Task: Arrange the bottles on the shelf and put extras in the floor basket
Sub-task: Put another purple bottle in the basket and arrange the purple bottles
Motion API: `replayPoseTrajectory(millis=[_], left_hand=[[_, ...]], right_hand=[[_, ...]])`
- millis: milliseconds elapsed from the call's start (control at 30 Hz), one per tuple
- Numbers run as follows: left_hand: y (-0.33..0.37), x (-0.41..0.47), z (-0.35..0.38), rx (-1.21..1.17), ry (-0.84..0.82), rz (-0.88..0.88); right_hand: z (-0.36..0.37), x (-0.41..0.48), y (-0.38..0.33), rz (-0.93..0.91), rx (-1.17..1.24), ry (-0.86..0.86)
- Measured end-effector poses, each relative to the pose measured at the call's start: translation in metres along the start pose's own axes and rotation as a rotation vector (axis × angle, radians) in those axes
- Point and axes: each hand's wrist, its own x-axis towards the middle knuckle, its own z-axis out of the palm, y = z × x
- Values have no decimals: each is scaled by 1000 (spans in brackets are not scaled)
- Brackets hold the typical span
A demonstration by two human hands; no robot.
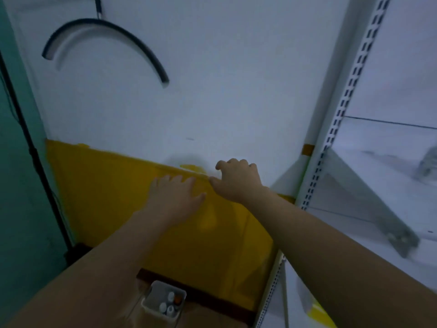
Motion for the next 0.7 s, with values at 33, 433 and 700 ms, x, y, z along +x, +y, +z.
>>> replayPoseTrajectory(millis=[33, 433, 700], left_hand=[[11, -5, -11, -6, 22, 30], [228, -52, -146, -217, 163, 617], [395, -114, -162, -251, 129, 933]], right_hand=[[-14, -12, 8, 16, -5, 25], [-168, -190, 150, 563, -128, 210], [-208, -351, 250, 939, -185, 240]])
